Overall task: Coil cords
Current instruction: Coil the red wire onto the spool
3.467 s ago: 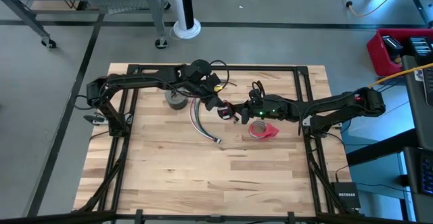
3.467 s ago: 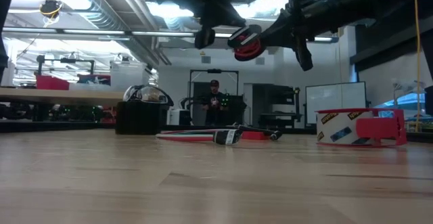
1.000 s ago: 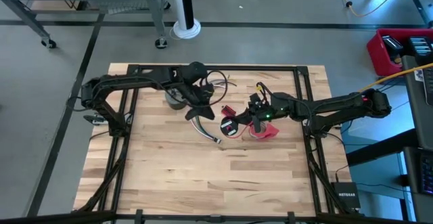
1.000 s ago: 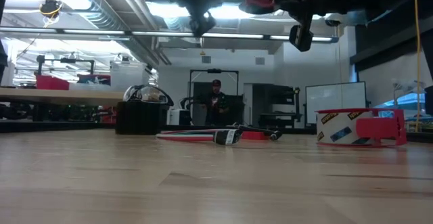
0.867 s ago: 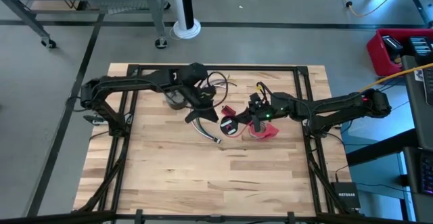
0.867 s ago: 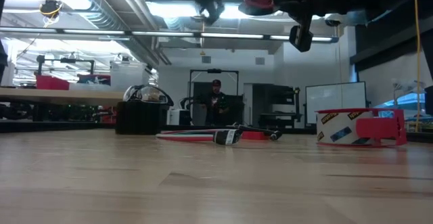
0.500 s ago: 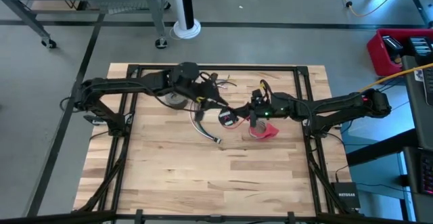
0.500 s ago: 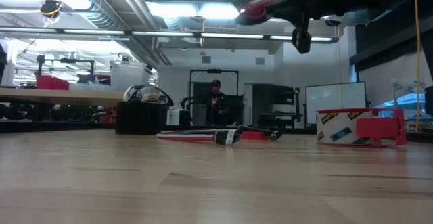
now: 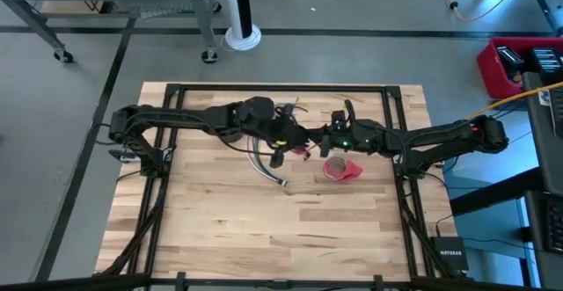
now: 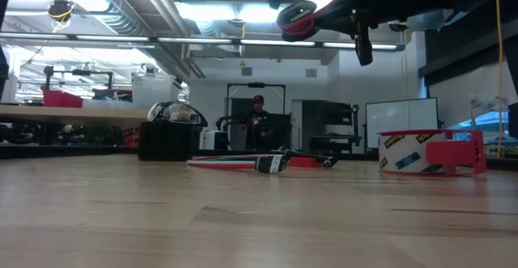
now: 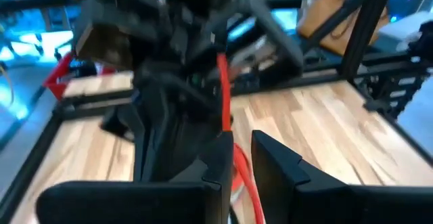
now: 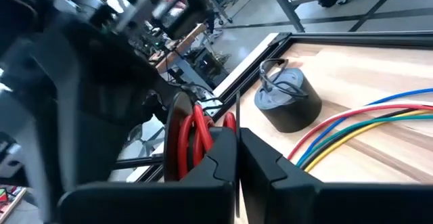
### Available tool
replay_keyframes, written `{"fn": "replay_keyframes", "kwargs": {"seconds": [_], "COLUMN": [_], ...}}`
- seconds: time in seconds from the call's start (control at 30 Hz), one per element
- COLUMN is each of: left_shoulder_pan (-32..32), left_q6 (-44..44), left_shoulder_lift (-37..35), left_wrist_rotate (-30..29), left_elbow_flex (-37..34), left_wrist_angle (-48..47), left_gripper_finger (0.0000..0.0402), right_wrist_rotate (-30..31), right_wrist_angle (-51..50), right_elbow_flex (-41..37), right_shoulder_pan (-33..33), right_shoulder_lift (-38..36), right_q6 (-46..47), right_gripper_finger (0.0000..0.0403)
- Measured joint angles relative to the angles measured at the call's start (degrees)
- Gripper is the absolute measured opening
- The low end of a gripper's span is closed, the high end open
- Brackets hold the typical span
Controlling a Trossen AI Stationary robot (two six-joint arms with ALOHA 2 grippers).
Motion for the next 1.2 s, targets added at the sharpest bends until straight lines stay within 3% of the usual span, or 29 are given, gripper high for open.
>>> {"fn": "replay_keyframes", "kwargs": {"seconds": [0.17,0.37,0.53,0.73,1.2], "left_shoulder_pan": [0.0,-1.6,-3.3,-4.0,-4.0], "left_q6": [-0.4,-1.5,1.2,2.6,5.7], "left_shoulder_lift": [-0.1,0.3,0.7,1.4,3.7], "left_wrist_rotate": [-0.1,-0.4,-7.8,-14.9,-15.7], "left_elbow_flex": [0.0,0.0,0.0,0.0,0.0], "left_wrist_angle": [0.8,0.9,2.7,4.3,8.2], "left_gripper_finger": [0.0057,0.0117,0.0150,0.0155,0.0155], "right_wrist_rotate": [0.0,2.5,5.3,5.5,5.8], "right_wrist_angle": [0.0,0.0,1.3,5.0,9.2], "right_elbow_flex": [0.0,0.0,0.0,0.0,0.0], "right_shoulder_pan": [0.0,0.0,0.0,0.0,0.0], "right_shoulder_lift": [0.0,0.0,0.0,0.0,2.1], "right_q6": [-0.1,-0.1,-0.1,0.0,0.1], "right_gripper_finger": [0.0007,0.0007,0.0007,0.0007,0.0007]}}
